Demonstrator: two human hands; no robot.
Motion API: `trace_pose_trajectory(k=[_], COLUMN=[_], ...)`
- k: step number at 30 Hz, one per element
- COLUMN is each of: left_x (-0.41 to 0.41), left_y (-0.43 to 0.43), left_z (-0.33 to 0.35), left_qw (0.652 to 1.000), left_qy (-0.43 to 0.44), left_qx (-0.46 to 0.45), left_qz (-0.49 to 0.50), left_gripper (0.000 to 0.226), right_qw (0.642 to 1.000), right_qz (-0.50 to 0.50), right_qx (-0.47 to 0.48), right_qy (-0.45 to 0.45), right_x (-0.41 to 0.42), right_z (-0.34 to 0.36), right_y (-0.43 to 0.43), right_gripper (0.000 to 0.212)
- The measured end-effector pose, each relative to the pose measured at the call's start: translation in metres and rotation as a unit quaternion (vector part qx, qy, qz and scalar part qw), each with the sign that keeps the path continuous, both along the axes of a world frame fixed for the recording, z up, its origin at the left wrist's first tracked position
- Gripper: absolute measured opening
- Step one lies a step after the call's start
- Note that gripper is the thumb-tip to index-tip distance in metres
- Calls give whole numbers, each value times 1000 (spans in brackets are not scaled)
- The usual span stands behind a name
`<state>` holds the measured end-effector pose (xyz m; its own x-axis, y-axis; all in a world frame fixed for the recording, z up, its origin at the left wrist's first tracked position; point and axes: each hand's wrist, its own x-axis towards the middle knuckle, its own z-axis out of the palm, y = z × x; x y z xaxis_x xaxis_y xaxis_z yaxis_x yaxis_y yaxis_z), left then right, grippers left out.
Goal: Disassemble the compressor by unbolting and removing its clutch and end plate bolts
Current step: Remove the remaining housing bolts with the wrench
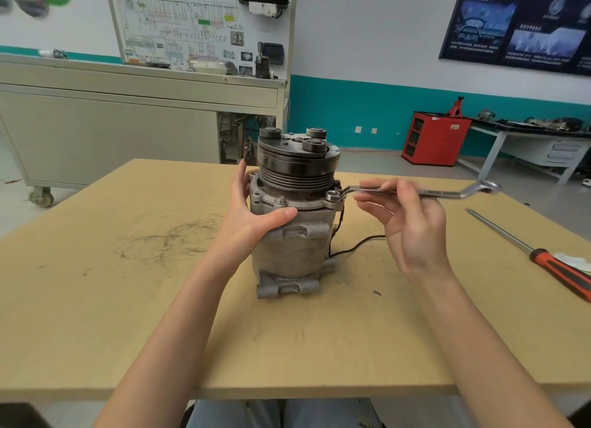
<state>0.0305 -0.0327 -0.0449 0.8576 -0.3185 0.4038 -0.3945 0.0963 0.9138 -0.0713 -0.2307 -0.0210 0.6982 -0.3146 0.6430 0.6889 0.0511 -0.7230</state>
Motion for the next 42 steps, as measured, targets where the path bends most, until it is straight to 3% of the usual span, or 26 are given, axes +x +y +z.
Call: trace_pose_trajectory(k=[2,5,10,12,15,19,22,26,28,33,37,40,42], left_x=[0,-2,-3,-3,-4,-5,-5,-7,-7,-6,-6,-6,-5], left_y=[0,0,0,0,1,1,1,2,2,1,1,1,1], left_z=[0,1,2,2,2,2,3,4,4,3,4,3,2], left_qw=[1000,1000,1000,1000,1000,1000,1000,1000,1000,1000,1000,1000,1000], left_qy=[2,2,4,4,4,3,3,1,0,-3,-3,0,0], left_qx=[-1,-2,0,0,2,5,6,9,9,8,8,5,5], left_qz=[0,-1,-2,-2,-1,-4,-5,-8,-7,-2,-4,-2,-3], left_gripper=[132,132,132,132,131,130,130,131,131,131,131,130,130], right_qw=[991,967,944,950,979,990,932,766,724,658,677,645,649], right_qz=[104,201,251,218,82,-134,-253,-386,-413,-458,-458,-463,-455], right_qx=[68,90,138,168,161,-33,-220,-435,-470,-525,-505,-531,-527], right_qy=[58,125,167,148,93,-16,-139,-274,-290,-285,-277,-297,-306], right_x=[16,42,64,61,47,14,-4,-9,-10,-12,-13,-11,-8], right_z=[10,22,20,20,30,46,48,39,33,23,22,14,13], right_y=[-13,-21,-19,-18,-17,-7,13,29,34,46,49,53,51], right_gripper=[42,53,59,58,45,30,22,31,38,39,40,34,36])
